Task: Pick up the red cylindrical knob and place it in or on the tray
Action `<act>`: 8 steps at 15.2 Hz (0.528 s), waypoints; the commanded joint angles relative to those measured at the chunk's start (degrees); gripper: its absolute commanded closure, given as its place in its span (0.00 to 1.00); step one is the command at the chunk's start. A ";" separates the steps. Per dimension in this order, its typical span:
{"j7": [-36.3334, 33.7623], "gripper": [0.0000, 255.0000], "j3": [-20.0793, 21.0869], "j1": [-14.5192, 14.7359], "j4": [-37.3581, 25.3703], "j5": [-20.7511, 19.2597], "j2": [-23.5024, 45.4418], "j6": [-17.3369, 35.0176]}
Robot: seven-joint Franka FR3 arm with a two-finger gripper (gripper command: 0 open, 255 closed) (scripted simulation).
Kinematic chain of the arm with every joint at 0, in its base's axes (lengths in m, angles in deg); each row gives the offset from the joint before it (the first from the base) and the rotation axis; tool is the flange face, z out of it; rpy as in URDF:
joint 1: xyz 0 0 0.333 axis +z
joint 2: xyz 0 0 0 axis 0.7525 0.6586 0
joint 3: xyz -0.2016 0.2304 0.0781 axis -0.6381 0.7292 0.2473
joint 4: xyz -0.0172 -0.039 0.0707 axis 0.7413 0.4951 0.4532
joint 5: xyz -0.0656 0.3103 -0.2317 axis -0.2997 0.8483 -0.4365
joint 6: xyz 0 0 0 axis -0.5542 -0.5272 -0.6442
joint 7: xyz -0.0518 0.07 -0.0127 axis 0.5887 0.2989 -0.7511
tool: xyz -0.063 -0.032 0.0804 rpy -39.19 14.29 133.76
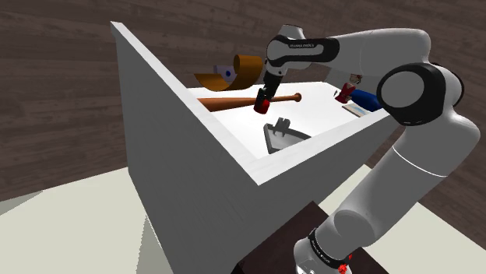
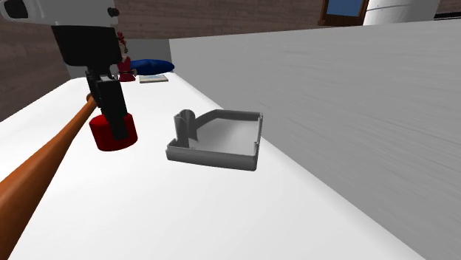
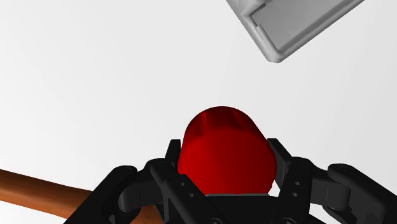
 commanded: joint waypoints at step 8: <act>-0.12 1.00 0.03 0.05 -6.31 -0.13 -0.67 -6.97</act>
